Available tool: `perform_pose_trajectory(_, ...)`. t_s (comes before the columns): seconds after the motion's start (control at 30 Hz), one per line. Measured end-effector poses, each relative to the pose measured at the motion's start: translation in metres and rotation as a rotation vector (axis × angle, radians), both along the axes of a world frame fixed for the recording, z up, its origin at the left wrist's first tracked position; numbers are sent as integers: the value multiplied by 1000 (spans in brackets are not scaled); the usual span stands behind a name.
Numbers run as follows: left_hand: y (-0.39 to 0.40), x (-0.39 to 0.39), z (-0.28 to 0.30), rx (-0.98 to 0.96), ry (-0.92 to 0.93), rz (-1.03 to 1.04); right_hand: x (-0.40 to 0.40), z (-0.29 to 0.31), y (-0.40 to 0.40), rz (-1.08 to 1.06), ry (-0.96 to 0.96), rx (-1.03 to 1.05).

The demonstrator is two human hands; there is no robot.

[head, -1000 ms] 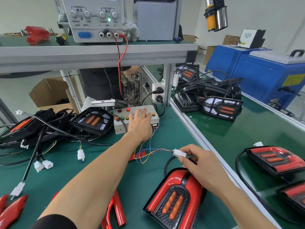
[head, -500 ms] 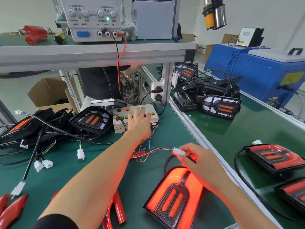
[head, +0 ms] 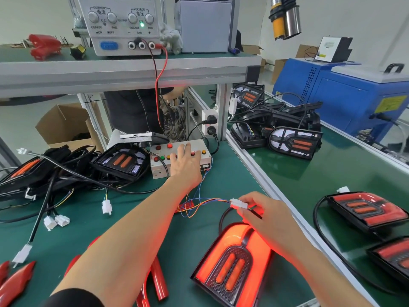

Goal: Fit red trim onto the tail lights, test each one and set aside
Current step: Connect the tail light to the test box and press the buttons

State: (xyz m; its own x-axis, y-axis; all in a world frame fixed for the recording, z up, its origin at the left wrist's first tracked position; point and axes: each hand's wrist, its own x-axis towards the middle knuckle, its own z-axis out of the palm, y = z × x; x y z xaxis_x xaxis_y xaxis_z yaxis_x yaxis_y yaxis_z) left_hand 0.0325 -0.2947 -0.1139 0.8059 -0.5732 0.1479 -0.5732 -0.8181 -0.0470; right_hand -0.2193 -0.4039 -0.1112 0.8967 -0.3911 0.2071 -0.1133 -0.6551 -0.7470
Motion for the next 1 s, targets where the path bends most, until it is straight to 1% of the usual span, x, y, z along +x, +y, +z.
perform_pose_trajectory(0.4, -1, 0, 3, 56, 2, 6, 1, 0, 1, 5, -20, -5)
perform_pose_trajectory(0.5, 2, -3, 5, 35, 20, -6, 0, 1, 1, 10, -9, -18)
perform_pose_trajectory(0.57, 8, -9, 7, -36, -26, -44, -1, 2, 1, 23, 2, -48)
perform_pose_trajectory(0.6, 12, -13, 9, -101, -73, -80, -1, 3, 1, 28, 3, -62)
perform_pose_trajectory(0.67, 20, -21, 14, -312, -146, -191, 0, 4, 2, 29, 4, -84)
perform_pose_trajectory(0.7, 24, -27, 19, -442, -106, -249, 0, 5, 2, 24, 6, -93)
perform_pose_trajectory(0.73, 28, -35, 26, -563, 10, -298, 0, 5, 3, 20, 10, -103)
perform_pose_trajectory(0.77, 33, -45, 33, -643, 172, -329, 1, 5, 4, 17, 14, -113)
perform_pose_trajectory(0.8, 37, -55, 39, -657, 329, -348, 1, 6, 5, 16, 15, -124)
perform_pose_trajectory(0.83, 43, -65, 45, -615, 438, -383, 1, 7, 7, 18, 14, -134)
perform_pose_trajectory(0.9, 53, -85, 49, -482, 572, -484, 2, 10, 10, 26, 15, -142)
perform_pose_trajectory(0.97, 65, -100, 49, -403, 646, -585, 2, 13, 13, 36, 19, -154)
perform_pose_trajectory(1.0, 69, -104, 49, -387, 643, -624, 2, 14, 14, 39, 24, -162)
